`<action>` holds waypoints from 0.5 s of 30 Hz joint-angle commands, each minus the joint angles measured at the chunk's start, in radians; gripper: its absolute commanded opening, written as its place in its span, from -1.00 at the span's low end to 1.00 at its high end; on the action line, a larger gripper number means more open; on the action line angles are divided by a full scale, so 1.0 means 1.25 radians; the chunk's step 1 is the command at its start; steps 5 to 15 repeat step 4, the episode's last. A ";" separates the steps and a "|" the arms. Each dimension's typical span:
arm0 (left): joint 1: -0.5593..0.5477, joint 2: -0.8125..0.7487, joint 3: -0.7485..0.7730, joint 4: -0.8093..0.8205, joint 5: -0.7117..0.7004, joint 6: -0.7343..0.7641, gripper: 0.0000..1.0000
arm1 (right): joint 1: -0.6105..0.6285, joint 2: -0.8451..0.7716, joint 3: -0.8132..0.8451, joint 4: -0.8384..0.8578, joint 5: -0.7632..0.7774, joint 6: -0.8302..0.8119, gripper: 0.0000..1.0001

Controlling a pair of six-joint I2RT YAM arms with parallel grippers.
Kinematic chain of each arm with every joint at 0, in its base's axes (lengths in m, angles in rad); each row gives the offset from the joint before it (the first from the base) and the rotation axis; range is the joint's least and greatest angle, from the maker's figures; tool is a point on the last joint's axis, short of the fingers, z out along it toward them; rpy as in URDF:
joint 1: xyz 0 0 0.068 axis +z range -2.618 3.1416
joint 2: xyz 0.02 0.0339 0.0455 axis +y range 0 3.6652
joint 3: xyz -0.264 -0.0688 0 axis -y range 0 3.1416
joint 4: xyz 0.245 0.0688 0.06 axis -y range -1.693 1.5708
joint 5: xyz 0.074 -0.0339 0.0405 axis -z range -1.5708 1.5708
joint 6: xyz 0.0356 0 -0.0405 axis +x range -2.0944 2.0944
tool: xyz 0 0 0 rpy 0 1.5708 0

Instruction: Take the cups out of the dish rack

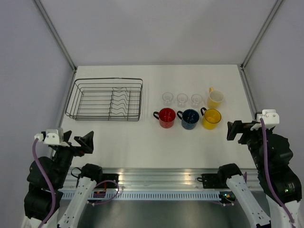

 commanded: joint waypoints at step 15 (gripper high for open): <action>-0.001 -0.002 -0.003 0.016 0.005 0.025 0.99 | 0.004 0.008 -0.001 0.023 0.019 0.003 0.96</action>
